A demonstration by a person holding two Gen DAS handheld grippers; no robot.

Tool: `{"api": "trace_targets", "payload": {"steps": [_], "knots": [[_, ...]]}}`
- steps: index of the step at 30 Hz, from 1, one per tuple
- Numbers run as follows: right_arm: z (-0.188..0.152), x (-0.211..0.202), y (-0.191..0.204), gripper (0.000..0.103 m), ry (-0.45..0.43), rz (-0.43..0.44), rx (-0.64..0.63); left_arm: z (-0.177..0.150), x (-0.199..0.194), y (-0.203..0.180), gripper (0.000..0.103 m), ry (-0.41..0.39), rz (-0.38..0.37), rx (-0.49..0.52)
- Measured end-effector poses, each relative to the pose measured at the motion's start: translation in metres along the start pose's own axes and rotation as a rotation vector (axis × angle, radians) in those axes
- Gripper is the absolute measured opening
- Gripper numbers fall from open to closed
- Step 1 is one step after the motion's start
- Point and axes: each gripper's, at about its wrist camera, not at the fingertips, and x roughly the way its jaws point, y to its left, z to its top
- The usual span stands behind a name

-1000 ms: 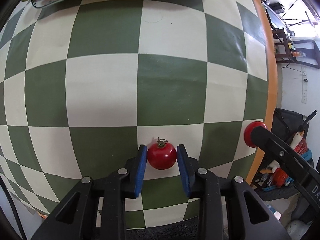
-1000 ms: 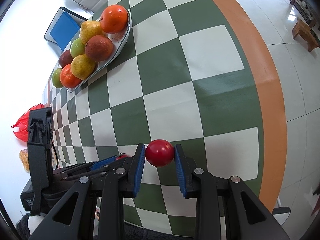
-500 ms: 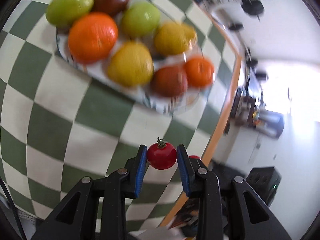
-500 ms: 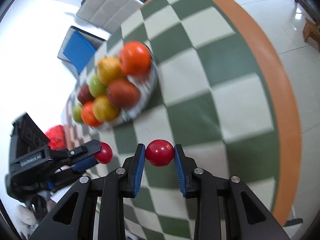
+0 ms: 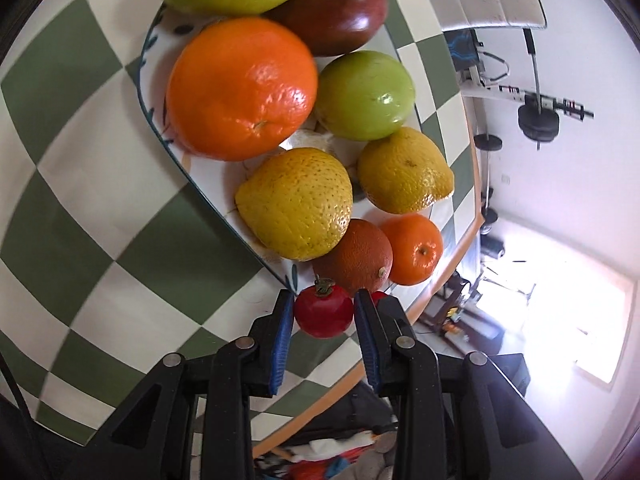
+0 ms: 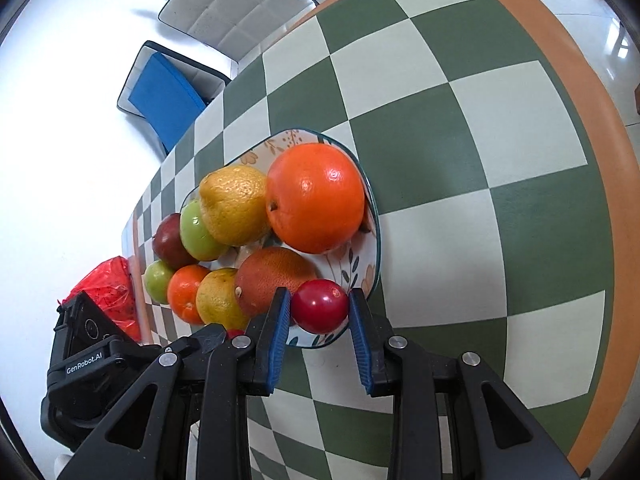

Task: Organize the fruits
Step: 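Lower the cherry tomato onto the plate with the right tool while the left lowers its tomato, then withdraw both tools from the plate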

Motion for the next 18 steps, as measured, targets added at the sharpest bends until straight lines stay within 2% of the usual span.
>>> {"api": "trace_targets", "payload": {"steps": [4, 8, 11, 13, 15, 18], "knots": [[0.002, 0.002, 0.003, 0.035, 0.0, -0.018, -0.006, 0.004, -0.004, 0.003, 0.031, 0.001, -0.022, -0.023], [0.001, -0.002, 0.004, 0.049, -0.007, -0.023, -0.009, 0.003, -0.008, 0.001, 0.033, 0.0, -0.02, -0.017], [-0.001, -0.007, 0.003, 0.053, -0.014, -0.043, -0.018, 0.004, -0.007, -0.008, 0.034, -0.01, 0.018, 0.018], [-0.004, -0.014, 0.005, 0.061, -0.026, -0.068, -0.041, 0.001, -0.012, -0.015, 0.034, -0.024, 0.092, 0.087], [-0.009, -0.024, 0.011, 0.075, -0.056, -0.135, -0.096, -0.003, -0.018, -0.024, 0.034, -0.054, 0.179, 0.182], [-0.023, -0.041, 0.024, 0.082, -0.108, -0.251, -0.188, -0.015, -0.031, -0.038, 0.04, -0.123, 0.35, 0.374]]}}
